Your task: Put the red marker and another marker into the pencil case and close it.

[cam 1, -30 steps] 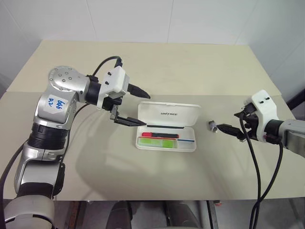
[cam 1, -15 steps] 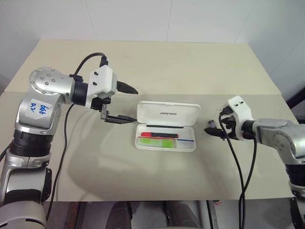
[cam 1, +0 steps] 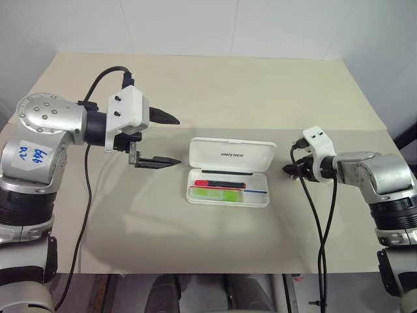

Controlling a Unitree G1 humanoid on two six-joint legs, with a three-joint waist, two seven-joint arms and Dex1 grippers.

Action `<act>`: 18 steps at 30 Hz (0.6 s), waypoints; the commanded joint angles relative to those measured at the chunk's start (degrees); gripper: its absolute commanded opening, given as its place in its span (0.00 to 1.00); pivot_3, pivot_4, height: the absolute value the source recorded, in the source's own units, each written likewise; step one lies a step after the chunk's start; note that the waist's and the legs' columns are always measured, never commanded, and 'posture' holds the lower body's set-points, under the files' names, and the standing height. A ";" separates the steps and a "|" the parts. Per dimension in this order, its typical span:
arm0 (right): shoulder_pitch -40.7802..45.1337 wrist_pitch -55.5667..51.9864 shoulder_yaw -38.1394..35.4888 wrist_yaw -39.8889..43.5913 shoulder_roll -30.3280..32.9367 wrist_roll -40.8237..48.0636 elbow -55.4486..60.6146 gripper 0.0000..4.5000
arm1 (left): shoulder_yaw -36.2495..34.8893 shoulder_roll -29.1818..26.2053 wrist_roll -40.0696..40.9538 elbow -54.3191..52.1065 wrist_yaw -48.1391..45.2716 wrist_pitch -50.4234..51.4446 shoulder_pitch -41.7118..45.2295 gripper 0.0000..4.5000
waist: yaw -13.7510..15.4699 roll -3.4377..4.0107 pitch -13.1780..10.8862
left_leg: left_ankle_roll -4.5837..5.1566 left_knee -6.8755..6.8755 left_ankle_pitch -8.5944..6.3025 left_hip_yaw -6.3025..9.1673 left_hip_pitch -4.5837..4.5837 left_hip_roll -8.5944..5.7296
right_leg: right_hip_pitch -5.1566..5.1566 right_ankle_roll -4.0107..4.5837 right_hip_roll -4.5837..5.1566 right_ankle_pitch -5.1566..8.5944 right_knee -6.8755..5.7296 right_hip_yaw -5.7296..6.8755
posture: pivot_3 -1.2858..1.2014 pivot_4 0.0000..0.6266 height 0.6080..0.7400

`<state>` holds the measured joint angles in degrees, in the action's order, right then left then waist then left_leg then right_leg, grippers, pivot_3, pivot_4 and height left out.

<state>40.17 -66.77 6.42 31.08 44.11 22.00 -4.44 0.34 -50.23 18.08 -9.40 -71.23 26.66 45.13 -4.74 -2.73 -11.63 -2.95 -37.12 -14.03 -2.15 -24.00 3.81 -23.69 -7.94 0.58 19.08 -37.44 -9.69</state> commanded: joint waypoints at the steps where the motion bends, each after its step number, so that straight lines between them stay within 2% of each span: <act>1: 0.87 -1.14 -0.58 0.64 1.53 -1.48 0.50 0.16 | -1.42 -0.55 1.34 -1.71 0.82 -0.26 -0.05 1.00 | 0.07 0.00 0.00 | 0.00 -0.01 0.00 0.01 0.00 0.00 | 0.01 0.00 0.00 0.00 0.01 0.00 | 0.52 0.24 1.00; 3: 0.84 -1.48 -0.77 0.75 1.46 -1.62 0.72 0.06 | -1.29 -0.39 1.35 -1.58 0.97 -0.45 0.00 1.00 | 0.05 0.00 0.00 | 0.00 -0.02 0.00 0.02 -0.04 -0.01 | 0.00 -0.01 0.00 0.00 0.02 0.00 | 0.52 0.24 1.00; 10: -0.15 -0.86 -2.59 1.58 2.94 -1.58 3.06 0.06 | 0.10 1.10 0.74 0.37 0.89 -2.35 1.26 1.00 | 0.04 0.00 0.00 | 0.00 0.03 0.00 0.02 -0.07 -0.01 | -0.03 -0.01 0.00 0.00 0.02 0.01 | 0.52 0.24 1.00; 18: -4.46 2.24 -4.27 12.76 13.76 2.20 12.88 0.06 | 2.06 3.09 0.20 3.08 -0.12 -5.32 1.75 1.00 | 0.07 0.06 -0.04 | 0.02 0.06 -0.01 0.03 -0.09 0.00 | -0.06 -0.01 -0.01 0.00 0.05 0.02 | 0.52 0.24 1.00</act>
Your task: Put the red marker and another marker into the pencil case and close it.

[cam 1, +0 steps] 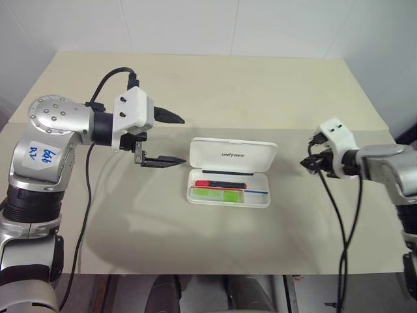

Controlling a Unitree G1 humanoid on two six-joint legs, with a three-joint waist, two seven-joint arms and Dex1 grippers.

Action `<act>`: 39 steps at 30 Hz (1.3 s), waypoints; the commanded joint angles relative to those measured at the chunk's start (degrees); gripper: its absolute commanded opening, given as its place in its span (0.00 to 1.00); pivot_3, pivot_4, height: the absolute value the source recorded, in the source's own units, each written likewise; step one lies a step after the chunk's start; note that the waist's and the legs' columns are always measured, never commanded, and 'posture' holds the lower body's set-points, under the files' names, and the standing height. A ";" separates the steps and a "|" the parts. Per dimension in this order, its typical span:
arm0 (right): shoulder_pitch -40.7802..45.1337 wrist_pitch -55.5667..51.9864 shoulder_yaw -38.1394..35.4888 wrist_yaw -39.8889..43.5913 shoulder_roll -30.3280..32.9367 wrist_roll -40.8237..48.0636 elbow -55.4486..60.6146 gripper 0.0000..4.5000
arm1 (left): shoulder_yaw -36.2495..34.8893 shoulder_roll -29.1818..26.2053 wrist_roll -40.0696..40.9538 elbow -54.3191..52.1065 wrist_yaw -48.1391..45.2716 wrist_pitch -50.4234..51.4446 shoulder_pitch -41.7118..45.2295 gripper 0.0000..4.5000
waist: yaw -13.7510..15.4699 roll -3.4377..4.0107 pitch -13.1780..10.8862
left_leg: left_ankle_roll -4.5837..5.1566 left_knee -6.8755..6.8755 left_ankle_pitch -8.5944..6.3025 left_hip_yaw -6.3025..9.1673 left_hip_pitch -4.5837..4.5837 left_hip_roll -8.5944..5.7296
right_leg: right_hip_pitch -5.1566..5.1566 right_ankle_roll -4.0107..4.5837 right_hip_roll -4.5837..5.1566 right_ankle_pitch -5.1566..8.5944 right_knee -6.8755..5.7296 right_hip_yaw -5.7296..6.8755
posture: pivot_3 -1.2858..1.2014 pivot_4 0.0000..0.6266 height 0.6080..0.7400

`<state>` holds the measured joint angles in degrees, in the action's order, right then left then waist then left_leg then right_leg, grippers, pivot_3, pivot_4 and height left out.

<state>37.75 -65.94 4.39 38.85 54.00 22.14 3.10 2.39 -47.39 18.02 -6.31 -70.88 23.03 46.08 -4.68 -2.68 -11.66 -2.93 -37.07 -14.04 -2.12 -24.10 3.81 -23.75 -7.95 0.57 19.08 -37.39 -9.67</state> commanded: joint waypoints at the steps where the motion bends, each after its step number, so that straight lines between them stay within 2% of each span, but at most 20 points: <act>1: -3.43 2.01 -2.63 7.00 5.41 2.94 7.82 0.06 | 0.23 0.46 0.29 0.39 -0.71 -2.22 0.56 1.00 | 0.01 0.00 0.00 | 0.00 0.00 0.00 0.00 -0.01 0.00 | -0.01 0.00 0.00 0.00 0.00 0.00 | 0.52 0.24 1.00; 5: -7.18 4.06 -4.87 12.64 7.86 6.86 15.42 0.06 | 1.39 0.65 -0.60 0.81 -1.29 -4.68 -0.84 1.00 | -0.31 0.01 0.00 | 0.02 -0.02 -0.01 -0.01 0.01 0.02 | -0.01 0.00 -0.01 0.00 -0.02 0.00 | 0.52 0.24 1.00; 10: -10.02 7.79 -6.31 15.98 6.50 10.40 22.80 0.06 | 2.84 0.09 -2.55 0.54 -2.20 -8.81 -4.52 1.00 | -0.07 0.02 0.01 | 0.02 -0.07 -0.01 0.00 0.04 0.02 | 0.01 0.00 0.00 0.00 -0.08 0.01 | 0.52 0.24 1.00; 17: -13.56 12.35 -4.20 19.40 6.56 12.42 28.31 0.06 | 2.95 0.50 -2.57 -2.89 -0.92 -8.55 -9.91 1.00 | 0.13 0.02 0.01 | 0.02 -0.08 -0.01 0.00 0.00 0.01 | 0.02 0.00 0.04 0.00 -0.03 0.02 | 0.52 0.24 1.00; 23: -13.01 14.20 -2.06 20.21 6.10 11.25 27.98 0.06 | 3.62 0.77 -2.63 -5.23 -0.04 -7.80 -12.36 1.00 | 0.12 0.02 0.01 | 0.02 -0.13 -0.01 0.01 0.02 0.01 | 0.03 0.00 0.04 0.00 -0.05 0.02 | 0.52 0.24 1.00; 33: -5.68 19.88 9.25 20.28 -1.83 4.60 22.54 0.06 | 3.00 -0.01 -2.09 -8.12 1.78 -5.22 -13.45 1.00 | -0.06 0.02 0.01 | 0.02 -0.14 -0.01 0.01 0.03 0.01 | 0.02 0.01 0.03 0.00 -0.10 0.02 | 0.52 0.24 1.00; 39: -2.78 22.94 13.17 21.94 -5.04 1.06 17.80 0.06 | 2.07 -1.19 -1.58 -10.16 2.86 -3.35 -14.33 1.00 | -0.05 0.02 0.01 | 0.02 -0.13 -0.01 0.02 0.03 0.01 | 0.02 0.01 0.03 0.00 -0.09 0.03 | 0.52 0.24 1.00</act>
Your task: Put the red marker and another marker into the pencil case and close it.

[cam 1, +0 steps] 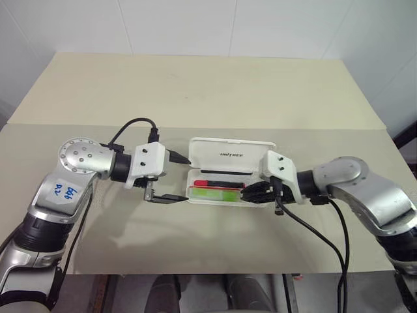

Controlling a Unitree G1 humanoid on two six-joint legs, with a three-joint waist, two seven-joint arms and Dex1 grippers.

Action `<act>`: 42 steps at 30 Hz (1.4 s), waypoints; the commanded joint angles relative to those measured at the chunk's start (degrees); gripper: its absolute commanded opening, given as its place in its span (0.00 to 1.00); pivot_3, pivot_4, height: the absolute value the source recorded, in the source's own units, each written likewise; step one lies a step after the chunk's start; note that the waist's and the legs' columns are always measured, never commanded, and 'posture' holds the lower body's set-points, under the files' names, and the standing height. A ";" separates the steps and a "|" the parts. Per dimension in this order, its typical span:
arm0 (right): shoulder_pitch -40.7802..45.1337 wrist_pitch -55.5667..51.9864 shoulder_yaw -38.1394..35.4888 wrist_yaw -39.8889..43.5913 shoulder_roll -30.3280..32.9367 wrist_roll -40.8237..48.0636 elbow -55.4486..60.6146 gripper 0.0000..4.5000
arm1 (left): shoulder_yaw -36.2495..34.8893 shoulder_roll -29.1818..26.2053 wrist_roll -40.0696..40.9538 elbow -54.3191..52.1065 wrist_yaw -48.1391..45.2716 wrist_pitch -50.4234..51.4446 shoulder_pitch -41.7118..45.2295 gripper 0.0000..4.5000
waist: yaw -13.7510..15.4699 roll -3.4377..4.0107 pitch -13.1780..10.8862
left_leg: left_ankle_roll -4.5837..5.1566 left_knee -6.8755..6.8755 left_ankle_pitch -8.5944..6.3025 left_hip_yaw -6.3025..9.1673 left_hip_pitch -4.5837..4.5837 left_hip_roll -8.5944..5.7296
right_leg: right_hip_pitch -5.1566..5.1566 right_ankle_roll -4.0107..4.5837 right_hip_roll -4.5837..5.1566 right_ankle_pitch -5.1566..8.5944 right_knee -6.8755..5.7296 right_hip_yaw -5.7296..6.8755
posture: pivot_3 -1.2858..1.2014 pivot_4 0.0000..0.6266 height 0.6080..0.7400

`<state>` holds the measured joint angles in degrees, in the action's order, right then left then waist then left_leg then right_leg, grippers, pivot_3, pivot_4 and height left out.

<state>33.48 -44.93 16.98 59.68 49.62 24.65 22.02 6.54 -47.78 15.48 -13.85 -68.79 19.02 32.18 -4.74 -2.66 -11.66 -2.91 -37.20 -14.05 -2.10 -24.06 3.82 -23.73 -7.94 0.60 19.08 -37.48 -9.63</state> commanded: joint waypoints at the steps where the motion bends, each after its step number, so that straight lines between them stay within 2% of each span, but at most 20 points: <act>1: 1.69 2.65 0.94 1.46 -1.02 -2.12 -2.01 0.06 | -2.13 -0.89 1.02 -2.95 0.98 0.94 -0.53 1.00 | 0.02 0.00 0.00 | 0.00 0.00 0.00 0.00 0.00 0.00 | 0.00 0.00 0.00 0.00 0.00 0.00 | 0.52 0.24 1.00; 8: 2.85 6.29 2.16 3.61 -2.71 -5.64 -6.36 0.06 | -2.94 -1.26 1.36 -4.37 1.62 2.24 -1.04 1.00 | -0.01 0.00 0.00 | 0.00 -0.01 0.00 0.00 0.01 0.00 | 0.00 0.00 -0.01 0.00 -0.03 0.01 | 0.52 0.24 1.00; 18: 2.41 10.84 2.04 8.06 -1.81 -9.16 -10.36 0.06 | -3.19 -1.34 1.08 -4.46 2.21 2.43 -0.83 1.00 | -0.01 0.00 0.00 | 0.00 -0.02 0.00 0.00 0.01 0.00 | 0.01 0.00 0.00 0.00 -0.03 0.01 | 0.52 0.24 1.00; 20: 2.48 11.18 1.85 8.57 -1.90 -9.60 -10.77 0.22 | -3.14 -1.26 1.03 -4.37 2.32 2.41 -0.67 1.00 | -0.02 0.00 0.00 | 0.00 -0.04 0.00 0.00 0.01 0.00 | 0.01 0.00 0.00 0.00 -0.04 0.00 | 0.52 0.24 1.00; 21: 2.51 11.22 1.76 8.78 -1.98 -9.72 -10.89 0.27 | -3.11 -1.23 0.98 -4.29 2.36 2.36 -0.60 1.00 | -0.02 0.00 0.00 | 0.00 -0.04 0.00 0.00 0.01 0.00 | 0.01 0.00 0.00 0.00 -0.05 0.01 | 0.52 0.24 1.00; 30: 3.45 14.12 -0.55 8.66 -4.13 -9.43 -12.02 0.99 | -3.04 -1.15 0.67 -3.17 2.38 1.59 0.20 1.00 | -0.04 0.00 0.00 | 0.00 -0.09 0.00 0.00 0.02 0.00 | 0.01 0.00 0.00 0.00 -0.09 0.00 | 0.52 0.24 1.00; 36: 4.52 12.98 -11.42 8.96 -9.23 2.75 -9.18 0.99 | -2.95 -1.03 0.39 -1.61 2.26 0.59 1.16 1.00 | -0.02 0.00 0.00 | -0.02 -0.10 0.01 0.02 0.03 0.00 | 0.01 0.00 -0.02 0.00 -0.20 0.01 | 0.52 0.24 1.00; 42: -0.61 15.87 -20.36 10.57 -8.81 10.20 -5.27 0.99 | -3.46 -0.95 1.05 1.45 1.34 -0.33 3.03 1.00 | 0.40 0.00 0.00 | -0.02 -0.09 0.01 0.07 0.02 -0.01 | 0.09 0.00 -0.01 0.00 -0.12 0.08 | 0.52 0.24 1.00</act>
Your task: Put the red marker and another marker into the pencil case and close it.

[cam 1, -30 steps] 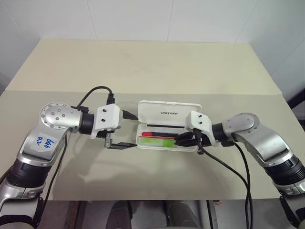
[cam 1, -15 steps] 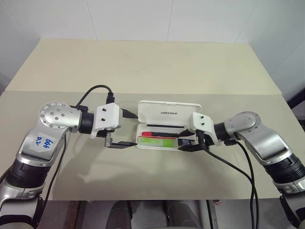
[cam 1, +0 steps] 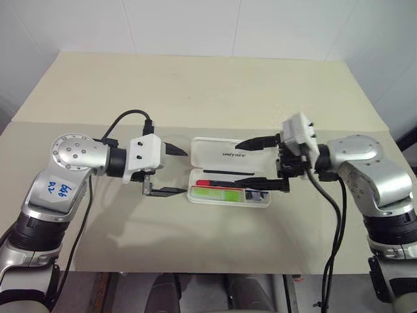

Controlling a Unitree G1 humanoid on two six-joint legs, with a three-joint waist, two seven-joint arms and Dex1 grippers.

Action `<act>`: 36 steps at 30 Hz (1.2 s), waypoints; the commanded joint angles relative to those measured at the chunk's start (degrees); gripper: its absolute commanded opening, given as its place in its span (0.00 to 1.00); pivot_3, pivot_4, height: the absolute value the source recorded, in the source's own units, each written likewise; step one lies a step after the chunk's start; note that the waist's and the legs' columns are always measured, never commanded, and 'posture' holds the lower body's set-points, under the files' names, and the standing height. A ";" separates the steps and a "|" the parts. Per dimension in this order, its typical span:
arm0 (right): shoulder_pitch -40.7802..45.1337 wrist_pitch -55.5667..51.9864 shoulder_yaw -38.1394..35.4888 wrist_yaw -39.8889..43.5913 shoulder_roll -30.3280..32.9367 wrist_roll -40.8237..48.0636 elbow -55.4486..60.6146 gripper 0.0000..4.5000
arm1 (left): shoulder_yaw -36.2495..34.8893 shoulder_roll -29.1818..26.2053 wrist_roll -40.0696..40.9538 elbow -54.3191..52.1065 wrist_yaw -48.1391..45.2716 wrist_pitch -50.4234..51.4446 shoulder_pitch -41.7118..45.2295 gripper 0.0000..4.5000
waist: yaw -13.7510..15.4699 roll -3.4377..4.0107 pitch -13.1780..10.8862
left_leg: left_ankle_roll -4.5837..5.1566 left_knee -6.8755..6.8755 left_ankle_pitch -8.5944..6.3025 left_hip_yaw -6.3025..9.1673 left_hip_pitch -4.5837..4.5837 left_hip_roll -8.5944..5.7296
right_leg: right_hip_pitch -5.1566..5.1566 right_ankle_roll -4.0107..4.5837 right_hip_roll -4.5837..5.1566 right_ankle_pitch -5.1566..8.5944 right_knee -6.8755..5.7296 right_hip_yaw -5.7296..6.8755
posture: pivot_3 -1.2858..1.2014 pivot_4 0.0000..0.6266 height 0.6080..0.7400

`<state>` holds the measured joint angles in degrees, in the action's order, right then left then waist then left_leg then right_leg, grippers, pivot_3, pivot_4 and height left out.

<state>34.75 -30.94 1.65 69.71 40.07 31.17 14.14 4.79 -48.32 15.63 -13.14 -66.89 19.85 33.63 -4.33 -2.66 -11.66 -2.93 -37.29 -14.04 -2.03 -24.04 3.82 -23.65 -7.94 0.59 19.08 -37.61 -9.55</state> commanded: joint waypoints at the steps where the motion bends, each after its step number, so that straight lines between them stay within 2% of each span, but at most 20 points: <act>1: -2.77 3.35 -7.32 -0.22 -0.17 4.90 2.81 0.99 | -1.88 -0.41 1.13 1.47 -0.87 -1.29 1.96 1.00 | -0.04 0.00 0.00 | 0.00 0.00 0.00 -0.01 0.00 0.00 | 0.00 0.00 0.00 0.00 0.00 0.00 | 0.52 0.24 1.00; 12: -12.06 0.24 -18.28 -0.27 9.19 9.39 2.63 0.99 | -3.14 -0.55 0.98 16.15 -4.90 -5.79 7.09 1.00 | -0.28 0.00 0.00 | 0.00 0.01 0.00 -0.02 0.08 0.00 | 0.02 0.00 -0.02 0.00 -0.05 -0.01 | 0.52 0.24 1.00; 21: -16.14 3.28 -21.99 -5.99 8.44 9.84 5.12 0.99 | -2.75 0.89 -0.08 24.67 -6.35 -10.44 8.95 1.00 | -0.36 0.00 0.00 | 0.00 -0.05 0.01 -0.05 0.09 0.00 | 0.03 -0.01 -0.02 -0.01 -0.08 -0.04 | 0.52 0.24 1.00; 24: -17.14 3.54 -22.09 -6.06 8.92 9.67 5.71 1.00 | -3.12 1.84 0.45 26.94 -6.69 -10.76 10.04 0.86 | -0.24 0.00 0.00 | 0.00 -0.04 0.01 -0.04 0.08 0.00 | 0.04 -0.02 -0.02 -0.01 -0.07 -0.03 | 0.52 0.24 1.00; 34: -17.37 4.54 -22.12 -7.81 8.59 9.80 6.65 1.00 | -2.86 4.15 0.33 29.48 -6.98 -12.11 12.09 0.12 | -0.25 0.00 0.00 | 0.00 -0.03 0.01 -0.04 0.08 0.00 | 0.03 -0.02 -0.02 -0.01 -0.08 -0.04 | 0.52 0.24 1.00; 35: -17.36 4.52 -22.15 -7.91 8.57 9.86 6.73 1.00 | -2.94 4.38 0.29 29.73 -6.83 -12.22 12.23 0.02 | -0.21 0.00 0.00 | 0.00 -0.03 0.01 -0.04 0.08 0.00 | 0.03 -0.02 -0.02 -0.01 -0.08 -0.04 | 0.52 0.24 1.00; 36: -17.32 4.49 -22.18 -8.07 8.53 9.93 6.78 1.00 | -3.13 5.06 0.30 30.49 -6.24 -12.24 12.72 0.01 | -0.17 0.00 0.00 | 0.00 -0.04 0.01 -0.04 0.07 -0.01 | 0.03 -0.02 -0.02 -0.01 -0.08 -0.04 | 0.52 0.24 1.00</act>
<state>17.23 -27.47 -18.49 62.15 48.23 39.79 19.04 3.02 -43.39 15.41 17.05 -73.64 8.55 44.71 -4.50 -2.65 -11.66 -2.93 -37.34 -14.03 -2.07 -23.97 3.81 -23.60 -7.96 0.58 19.07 -37.68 -9.59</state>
